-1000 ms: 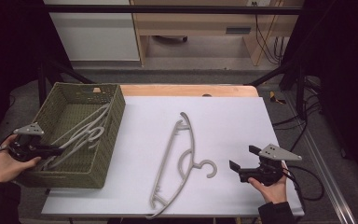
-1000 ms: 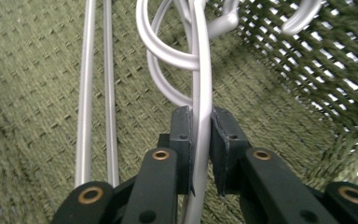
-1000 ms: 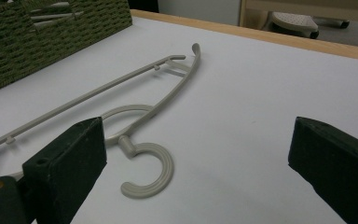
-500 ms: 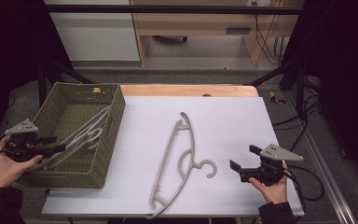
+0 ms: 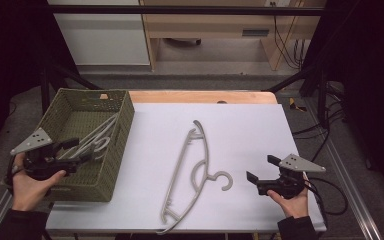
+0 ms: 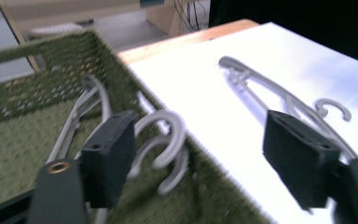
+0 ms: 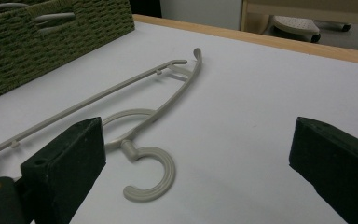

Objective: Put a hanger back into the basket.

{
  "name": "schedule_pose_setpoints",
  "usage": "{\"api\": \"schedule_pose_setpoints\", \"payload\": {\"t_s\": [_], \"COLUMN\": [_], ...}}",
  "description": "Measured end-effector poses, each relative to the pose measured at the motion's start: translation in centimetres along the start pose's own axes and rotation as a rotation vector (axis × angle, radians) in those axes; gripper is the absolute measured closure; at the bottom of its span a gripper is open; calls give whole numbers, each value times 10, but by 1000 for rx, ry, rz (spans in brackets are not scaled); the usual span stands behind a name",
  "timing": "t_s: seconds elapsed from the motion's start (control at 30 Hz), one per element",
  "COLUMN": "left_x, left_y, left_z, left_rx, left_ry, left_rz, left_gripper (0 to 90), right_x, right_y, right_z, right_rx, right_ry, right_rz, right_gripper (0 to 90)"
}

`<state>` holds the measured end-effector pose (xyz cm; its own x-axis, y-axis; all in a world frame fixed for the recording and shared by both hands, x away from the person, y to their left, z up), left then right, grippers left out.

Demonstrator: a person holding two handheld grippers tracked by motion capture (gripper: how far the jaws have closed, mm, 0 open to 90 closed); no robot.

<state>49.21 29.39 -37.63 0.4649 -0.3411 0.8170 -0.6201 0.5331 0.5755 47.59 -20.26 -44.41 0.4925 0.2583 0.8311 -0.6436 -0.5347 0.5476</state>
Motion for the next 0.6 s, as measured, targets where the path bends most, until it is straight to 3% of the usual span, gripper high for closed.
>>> {"api": "schedule_pose_setpoints", "payload": {"t_s": [0.23,0.6], "left_x": [8,13], "left_y": [-18,-50], "left_z": [44,113], "left_rx": [-25,-82], "left_ry": [8,-49], "left_rz": [54,40], "left_gripper": [104,77], "right_x": [0,1], "right_y": [0,2], "right_z": [0,0], "right_rx": [0,0], "right_ry": [5,7], "right_rz": [-1,3], "right_gripper": [34,33]}}
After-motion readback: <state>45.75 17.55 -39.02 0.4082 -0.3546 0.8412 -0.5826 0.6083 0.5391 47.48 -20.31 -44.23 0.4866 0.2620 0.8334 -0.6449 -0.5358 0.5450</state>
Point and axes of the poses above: each handheld gripper's, and its own axes: y roughly backward along the jaws, x roughly out of its top, z roughly to its right, the point moved 9 cm from there along -y, roughly forward along the jaws, and after that the axes turned 10 degrees about -z, right-handed, at the moved point
